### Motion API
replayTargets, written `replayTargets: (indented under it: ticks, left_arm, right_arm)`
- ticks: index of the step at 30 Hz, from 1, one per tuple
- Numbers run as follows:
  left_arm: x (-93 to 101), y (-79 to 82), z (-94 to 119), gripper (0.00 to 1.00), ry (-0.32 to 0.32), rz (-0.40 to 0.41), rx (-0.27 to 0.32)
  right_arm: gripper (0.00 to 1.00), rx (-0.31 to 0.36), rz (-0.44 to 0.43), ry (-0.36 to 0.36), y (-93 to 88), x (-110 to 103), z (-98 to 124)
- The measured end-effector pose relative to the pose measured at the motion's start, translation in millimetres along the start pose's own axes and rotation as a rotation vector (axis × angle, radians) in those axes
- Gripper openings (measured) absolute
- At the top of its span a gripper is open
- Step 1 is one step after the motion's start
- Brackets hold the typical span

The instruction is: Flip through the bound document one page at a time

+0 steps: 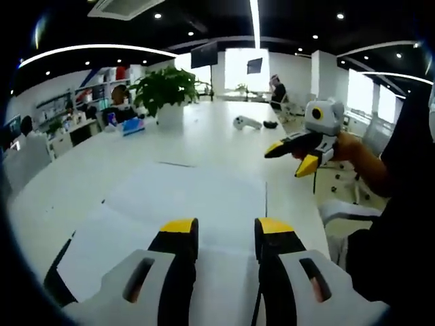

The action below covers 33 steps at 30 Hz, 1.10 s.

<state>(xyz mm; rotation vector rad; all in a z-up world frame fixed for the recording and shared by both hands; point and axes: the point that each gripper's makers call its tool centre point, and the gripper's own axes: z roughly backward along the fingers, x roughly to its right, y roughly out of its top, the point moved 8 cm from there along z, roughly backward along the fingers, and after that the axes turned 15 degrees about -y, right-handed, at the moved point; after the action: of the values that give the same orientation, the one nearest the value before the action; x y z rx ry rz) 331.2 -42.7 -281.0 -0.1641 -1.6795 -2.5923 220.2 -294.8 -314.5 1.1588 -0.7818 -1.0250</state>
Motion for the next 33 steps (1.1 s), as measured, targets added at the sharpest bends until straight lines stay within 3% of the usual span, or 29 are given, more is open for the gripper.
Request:
replayTargets:
  ticks: [3,6,11,15,19,23,27,33]
  left_arm:
    - [1.9,0.5,-1.6,0.37,-0.003,-0.009,-0.016]
    - [1.3,-3.9,-5.6,0.37,0.011,-0.024,-0.071]
    - [3.7,-3.3,-15.5,0.37,-0.004,-0.022,-0.065]
    - [4.7,-1.6,-33.2,0.35,0.018,-0.066,-0.080]
    - [8.9,-3.7,-51.4,0.36,-0.012,-0.090,-0.107]
    - [5.3,-8.3,-62.6,0.39,-0.005,-0.057,-0.106]
    - [7.3,-12.1,-69.4,0.40,-0.004,-0.075,-0.104]
    - [11.0,-10.6,-66.9,0.39,0.006,-0.123,-0.020]
  right_arm:
    - [0.49,0.005,-0.008,-0.014,1.4,2.5,6.6]
    - [0.49,0.027,-0.028,-0.020,-0.1,5.0,13.1]
    - [0.49,0.017,-0.038,-0.029,-7.3,8.9,16.3]
    - [0.49,0.001,-0.039,-0.034,-6.4,11.6,21.2]
    - [0.49,0.023,-0.030,-0.034,-0.4,14.6,30.3]
    - [0.49,0.006,-0.026,-0.054,-5.4,19.4,33.0]
    - [0.48,0.003,-0.040,-0.051,-13.3,18.5,34.8]
    - [0.48,-0.009,-0.052,-0.051,-19.8,18.7,37.9]
